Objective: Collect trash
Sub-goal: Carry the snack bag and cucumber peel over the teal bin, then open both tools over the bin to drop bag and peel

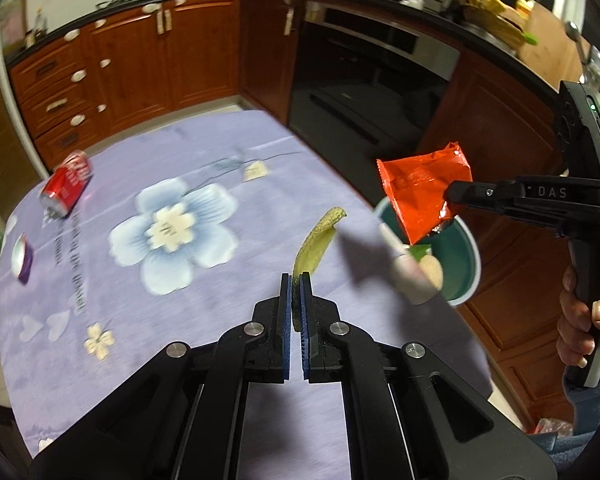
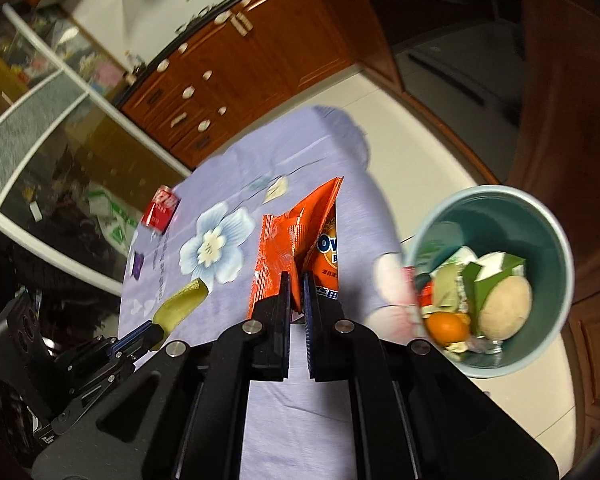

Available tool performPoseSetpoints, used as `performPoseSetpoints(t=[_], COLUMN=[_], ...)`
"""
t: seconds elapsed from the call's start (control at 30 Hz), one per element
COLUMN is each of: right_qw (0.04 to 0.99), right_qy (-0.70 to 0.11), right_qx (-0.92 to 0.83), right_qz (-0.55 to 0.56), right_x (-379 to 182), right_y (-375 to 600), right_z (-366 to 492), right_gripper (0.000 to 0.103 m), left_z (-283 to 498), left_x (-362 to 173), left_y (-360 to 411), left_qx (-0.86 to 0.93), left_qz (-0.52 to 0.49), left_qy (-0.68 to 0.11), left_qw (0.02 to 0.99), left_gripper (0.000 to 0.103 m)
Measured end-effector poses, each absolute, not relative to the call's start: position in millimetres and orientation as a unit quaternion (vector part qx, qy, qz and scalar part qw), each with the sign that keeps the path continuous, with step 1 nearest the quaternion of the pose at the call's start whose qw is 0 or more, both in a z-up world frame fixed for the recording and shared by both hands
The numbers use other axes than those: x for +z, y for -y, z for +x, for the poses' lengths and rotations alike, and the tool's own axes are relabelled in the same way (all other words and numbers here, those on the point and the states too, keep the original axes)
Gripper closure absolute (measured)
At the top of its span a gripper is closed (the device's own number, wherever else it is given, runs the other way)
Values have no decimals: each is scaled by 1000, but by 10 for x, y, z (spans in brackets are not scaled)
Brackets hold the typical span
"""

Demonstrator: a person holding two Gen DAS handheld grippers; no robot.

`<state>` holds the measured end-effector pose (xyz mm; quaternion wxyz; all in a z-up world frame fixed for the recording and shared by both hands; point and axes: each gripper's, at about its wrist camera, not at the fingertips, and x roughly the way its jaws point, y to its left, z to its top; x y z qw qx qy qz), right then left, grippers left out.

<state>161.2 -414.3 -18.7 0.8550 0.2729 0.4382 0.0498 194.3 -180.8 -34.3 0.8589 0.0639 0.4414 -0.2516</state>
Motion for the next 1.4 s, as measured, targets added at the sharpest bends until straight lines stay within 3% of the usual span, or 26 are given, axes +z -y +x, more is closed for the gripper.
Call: performPoseSetpoints(t=[0.6,1.13,1.27,1.4], right_qw=[843,816,813,809], right_qy=[-412,-436,-440,-447], right_qx=[-38,-60,-63,-60], right_qz=[344,375,377,376], right_x=[-468,-871,-911,-960], right_y=[5547,5965,5961,5940], right_z=[894,887,910,959], right_gripper=[97,97,97,97], left_z=[1841,1997,2009,2034], left_x=[-597,-1078,-1100,-1065], left_y=[3420,4031,4020,3955], left_qx=[-331,-344,-336,-328], left_qz=[138,160,163,154], left_qy=[-464,-514,-509,-509], left_qw=[810,769,775,781], left_gripper=[99,94,60,41])
